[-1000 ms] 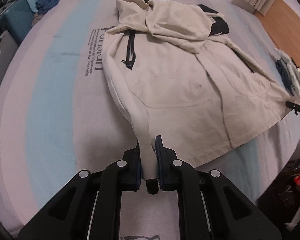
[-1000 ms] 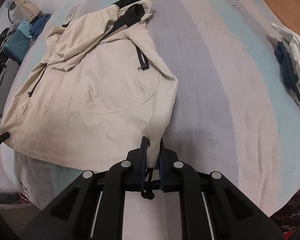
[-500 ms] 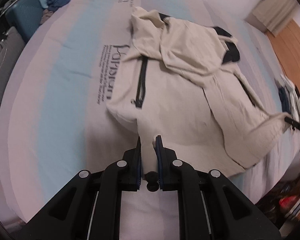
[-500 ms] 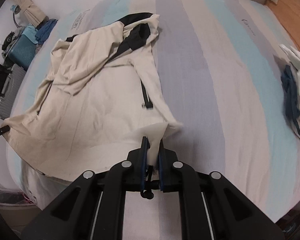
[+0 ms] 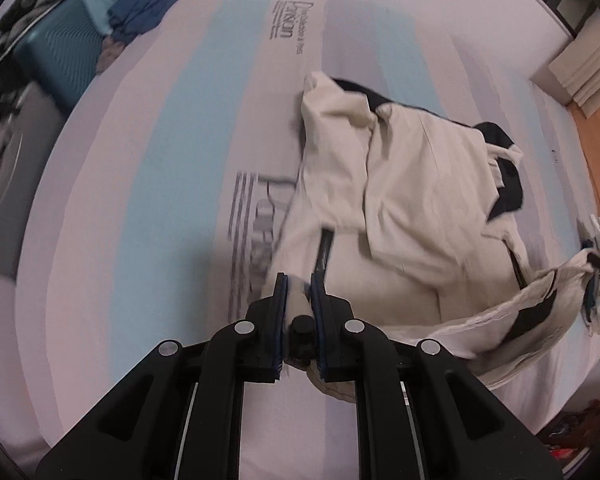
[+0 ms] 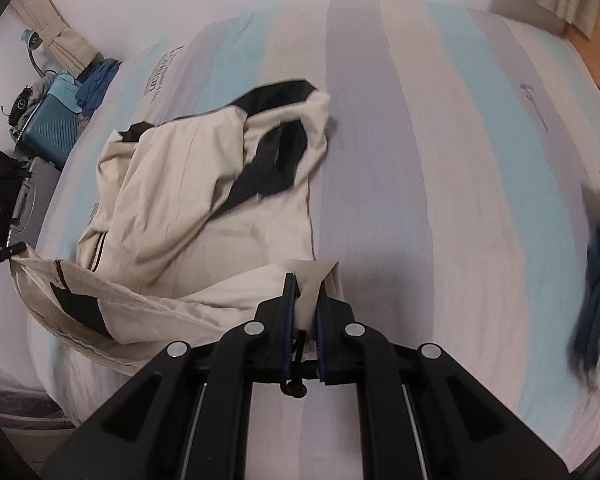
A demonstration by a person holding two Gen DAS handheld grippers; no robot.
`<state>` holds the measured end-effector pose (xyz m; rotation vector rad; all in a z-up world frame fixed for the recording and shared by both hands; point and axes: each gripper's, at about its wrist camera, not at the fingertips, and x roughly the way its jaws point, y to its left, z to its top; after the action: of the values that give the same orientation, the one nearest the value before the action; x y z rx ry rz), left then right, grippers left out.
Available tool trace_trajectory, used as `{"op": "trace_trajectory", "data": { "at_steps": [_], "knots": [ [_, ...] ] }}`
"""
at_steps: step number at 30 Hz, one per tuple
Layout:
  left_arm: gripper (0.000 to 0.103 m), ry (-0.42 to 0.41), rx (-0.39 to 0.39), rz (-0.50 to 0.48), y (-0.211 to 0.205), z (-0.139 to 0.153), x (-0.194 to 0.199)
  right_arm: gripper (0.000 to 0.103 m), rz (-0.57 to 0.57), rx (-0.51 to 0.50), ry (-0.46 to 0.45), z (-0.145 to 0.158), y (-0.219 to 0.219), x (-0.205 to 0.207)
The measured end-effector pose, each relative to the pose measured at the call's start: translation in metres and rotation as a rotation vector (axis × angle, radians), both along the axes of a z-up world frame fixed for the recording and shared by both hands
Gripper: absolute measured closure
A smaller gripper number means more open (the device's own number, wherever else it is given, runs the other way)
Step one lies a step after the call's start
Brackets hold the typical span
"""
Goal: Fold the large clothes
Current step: 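Lift the hem with both tools and fold it over toward the hood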
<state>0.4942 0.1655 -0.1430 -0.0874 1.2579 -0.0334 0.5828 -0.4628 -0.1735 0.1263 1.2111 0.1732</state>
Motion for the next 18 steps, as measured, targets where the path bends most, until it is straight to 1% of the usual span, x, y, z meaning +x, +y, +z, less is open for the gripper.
{"op": "trace_trajectory", "data": {
  "at_steps": [3, 7, 9, 11, 15, 18],
  "knots": [
    [0.093, 0.005, 0.001, -0.015, 0.005, -0.007, 0.039, 0.096, -0.007, -0.004, 0.011, -0.003, 0.003, 0.038],
    [0.093, 0.039, 0.026, -0.051, 0.008, -0.03, 0.084, 0.096, -0.006, -0.026, 0.019, -0.009, 0.013, 0.082],
    [0.093, 0.047, 0.027, -0.058, 0.009, -0.039, 0.101, 0.096, -0.007, -0.033, 0.022, -0.013, 0.017, 0.103],
    [0.094, 0.055, 0.009, -0.053, 0.012, -0.045, 0.117, 0.096, -0.015, -0.034, 0.02, -0.015, 0.02, 0.117],
    [0.094, 0.056, 0.012, -0.077, 0.012, -0.048, 0.141, 0.096, -0.026, -0.045, 0.005, -0.013, 0.026, 0.151],
    [0.094, 0.042, 0.0, -0.067, 0.016, -0.043, 0.164, 0.096, -0.034, -0.048, 0.002, -0.01, 0.029, 0.172]
  ]
}}
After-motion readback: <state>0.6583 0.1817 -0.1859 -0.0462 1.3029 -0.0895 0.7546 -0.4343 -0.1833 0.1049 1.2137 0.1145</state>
